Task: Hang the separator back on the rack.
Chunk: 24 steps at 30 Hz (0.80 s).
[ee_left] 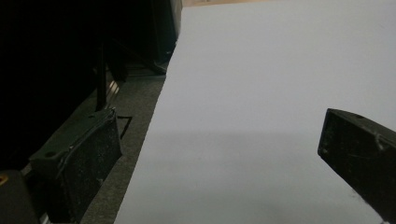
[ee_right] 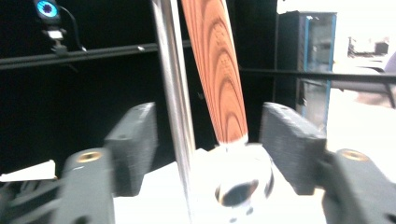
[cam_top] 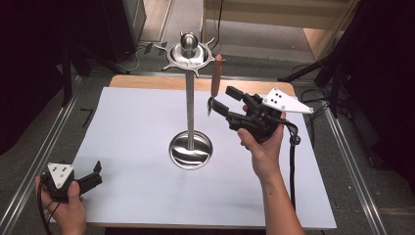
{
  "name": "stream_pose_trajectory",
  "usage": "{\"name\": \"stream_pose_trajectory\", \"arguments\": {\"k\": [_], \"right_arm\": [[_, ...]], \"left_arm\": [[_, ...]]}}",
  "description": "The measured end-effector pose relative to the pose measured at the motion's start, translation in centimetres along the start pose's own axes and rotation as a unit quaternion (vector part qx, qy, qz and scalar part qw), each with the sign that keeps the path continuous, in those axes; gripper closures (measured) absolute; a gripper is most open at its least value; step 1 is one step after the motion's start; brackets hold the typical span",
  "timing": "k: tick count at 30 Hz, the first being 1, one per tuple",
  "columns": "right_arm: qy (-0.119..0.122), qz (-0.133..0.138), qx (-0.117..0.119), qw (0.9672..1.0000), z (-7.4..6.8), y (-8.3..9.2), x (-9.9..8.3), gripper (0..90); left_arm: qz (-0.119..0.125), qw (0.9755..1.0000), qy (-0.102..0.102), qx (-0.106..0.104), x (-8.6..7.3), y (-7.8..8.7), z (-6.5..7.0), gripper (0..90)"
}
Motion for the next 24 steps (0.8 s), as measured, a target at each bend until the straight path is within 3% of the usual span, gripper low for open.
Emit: {"name": "stream_pose_trajectory", "arguments": {"k": [6,12,17,24], "right_arm": [[0.002,-0.02,-0.044,0.9988,1.1,1.0,-0.6,13.8],[0.016,-0.034,-0.086,0.9956,2.1,2.5,-1.4,6.5],[0.046,-0.041,-0.124,0.9904,2.8,3.9,-2.6,2.0],[0.058,-0.059,-0.145,0.986,3.7,5.9,-4.3,0.0]], "left_arm": [[0.0,1.0,0.0,0.0,0.0,0.0,0.0,0.3],[0.0,1.0,-0.001,0.0,0.0,0.0,0.0,0.3],[-0.001,1.0,-0.003,0.0,0.0,0.0,0.0,0.3],[-0.001,1.0,-0.004,0.0,0.0,0.0,0.1,0.3]]}}
Point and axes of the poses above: each handheld gripper's, and its own axes: y roughly backward along the jaws, x roughly out of its top, z roughly to its right, the point moved 9 cm from there along -y, roughly forward along the jaws, and after that the axes turned 14 degrees about z, right-handed, at the moved point
